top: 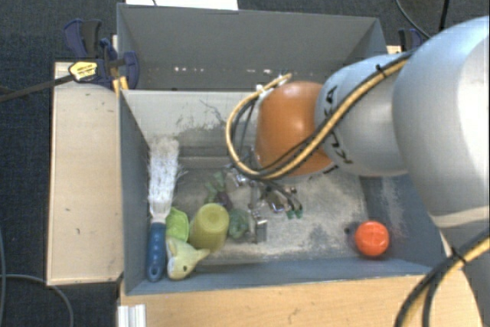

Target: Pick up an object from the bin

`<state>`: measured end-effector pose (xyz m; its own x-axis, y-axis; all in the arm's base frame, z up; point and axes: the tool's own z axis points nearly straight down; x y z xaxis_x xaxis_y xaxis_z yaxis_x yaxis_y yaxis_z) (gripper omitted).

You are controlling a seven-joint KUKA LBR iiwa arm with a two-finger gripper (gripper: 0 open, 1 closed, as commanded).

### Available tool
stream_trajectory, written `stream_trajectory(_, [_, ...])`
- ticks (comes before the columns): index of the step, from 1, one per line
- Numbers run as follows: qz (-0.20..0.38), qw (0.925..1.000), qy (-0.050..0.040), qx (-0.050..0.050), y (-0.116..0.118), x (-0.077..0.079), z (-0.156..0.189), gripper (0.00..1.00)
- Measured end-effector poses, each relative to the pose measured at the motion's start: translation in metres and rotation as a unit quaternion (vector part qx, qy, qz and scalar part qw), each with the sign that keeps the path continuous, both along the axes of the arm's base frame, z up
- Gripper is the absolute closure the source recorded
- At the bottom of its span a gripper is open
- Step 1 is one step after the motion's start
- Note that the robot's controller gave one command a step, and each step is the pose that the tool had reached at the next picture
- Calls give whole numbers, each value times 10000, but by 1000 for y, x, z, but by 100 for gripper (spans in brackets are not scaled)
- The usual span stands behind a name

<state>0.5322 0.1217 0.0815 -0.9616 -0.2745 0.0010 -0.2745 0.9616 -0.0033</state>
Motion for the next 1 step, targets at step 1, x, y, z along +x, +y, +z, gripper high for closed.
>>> stream_trajectory(1, [371, 9993, -97, 39, 16, -34, 3, 100])
